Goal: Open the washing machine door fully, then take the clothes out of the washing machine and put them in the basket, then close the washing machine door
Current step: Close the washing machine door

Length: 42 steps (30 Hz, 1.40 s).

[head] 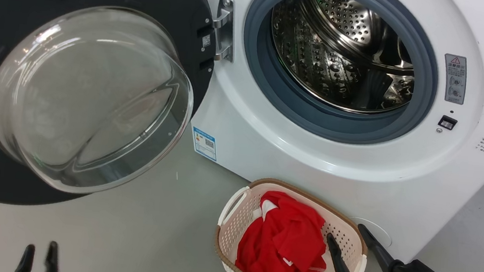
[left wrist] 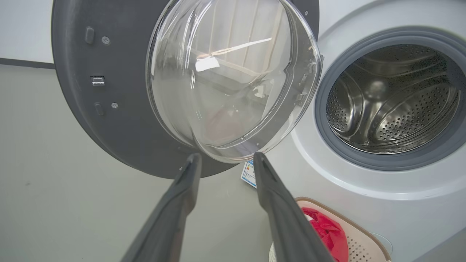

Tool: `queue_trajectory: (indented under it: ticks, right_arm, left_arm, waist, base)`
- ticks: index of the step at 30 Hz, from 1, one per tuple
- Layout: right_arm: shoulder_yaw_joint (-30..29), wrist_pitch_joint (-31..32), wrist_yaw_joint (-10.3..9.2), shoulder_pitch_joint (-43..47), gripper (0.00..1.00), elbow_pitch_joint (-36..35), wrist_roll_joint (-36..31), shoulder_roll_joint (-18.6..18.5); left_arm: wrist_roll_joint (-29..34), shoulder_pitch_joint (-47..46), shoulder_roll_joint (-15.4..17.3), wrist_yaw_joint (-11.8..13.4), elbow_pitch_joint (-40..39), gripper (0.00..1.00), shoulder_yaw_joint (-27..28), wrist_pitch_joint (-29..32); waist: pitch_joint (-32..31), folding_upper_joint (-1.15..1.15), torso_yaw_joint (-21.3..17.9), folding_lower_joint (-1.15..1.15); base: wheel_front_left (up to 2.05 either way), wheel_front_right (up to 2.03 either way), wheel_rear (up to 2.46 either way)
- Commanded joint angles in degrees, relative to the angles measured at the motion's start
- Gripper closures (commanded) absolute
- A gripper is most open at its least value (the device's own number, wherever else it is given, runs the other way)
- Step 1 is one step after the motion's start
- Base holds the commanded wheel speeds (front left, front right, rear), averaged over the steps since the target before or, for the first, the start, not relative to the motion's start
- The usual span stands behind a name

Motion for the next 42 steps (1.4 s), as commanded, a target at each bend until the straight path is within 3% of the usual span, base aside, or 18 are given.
queue_trajectory:
  ticks: [1,2,6,15,22,31,36,42]
  right_arm:
    - [1.02,-0.37,0.35,-1.65,0.00,-1.37,0.46,-0.53]
    - [0.93,-0.37,0.35,-1.55,0.00,-1.42,0.44,-0.54]
    - [0.35,-0.37,0.35,-1.11,0.00,-1.72,0.25,-0.52]
    - [-0.62,-0.37,0.35,-0.77,0.00,-2.27,-0.47,-0.49]
    - [-0.96,-0.37,0.35,-0.73,0.00,-2.47,-0.82,-0.33]
    - [-1.50,-0.37,0.35,-1.11,0.00,-2.72,-1.61,-0.39]
    - [-1.12,-0.37,0.35,-2.04,0.00,-2.64,-2.03,-0.69]
    - [-0.76,-0.37,0.35,-3.06,0.00,-2.39,-2.43,-1.07]
  left_arm:
    - [-1.62,-1.80,0.30,-0.78,-2.31,0.90,2.15,-0.29]
    - [-2.10,-2.07,0.30,-1.12,-2.84,1.00,2.56,-0.29]
    - [-4.67,-4.00,0.30,-2.74,-6.41,1.00,5.81,-0.29]
    - [-11.06,-15.15,1.51,-5.73,-13.98,1.00,19.58,-0.29]
    - [-25.83,-25.87,13.44,-5.83,-8.86,1.00,23.10,-0.29]
    - [-46.23,-39.11,29.98,-5.84,11.93,1.00,21.38,2.42]
    - [-52.02,-44.67,36.47,-5.84,20.74,1.00,18.08,7.34]
    - [-56.07,-49.14,40.42,-5.84,28.28,1.00,14.69,13.69]
  waist:
    - [0.07,0.00,-0.04,0.00]
    - [0.10,0.00,-0.05,0.00]
    - [0.39,0.00,-0.07,0.00]
    - [1.66,0.00,-0.03,0.00]
    - [2.42,0.00,-0.15,0.00]
    - [4.67,0.00,-0.31,0.00]
    - [6.42,0.00,-0.99,0.00]
    - [8.33,0.00,-1.41,0.00]
  base:
    - [0.00,0.00,0.00]
    - [0.00,0.00,0.00]
    - [0.00,0.00,0.00]
    - [0.00,0.00,0.00]
    - [0.00,0.00,0.00]
    - [0.00,0.00,0.00]
    - [0.00,0.00,0.00]
    - [0.00,0.00,0.00]
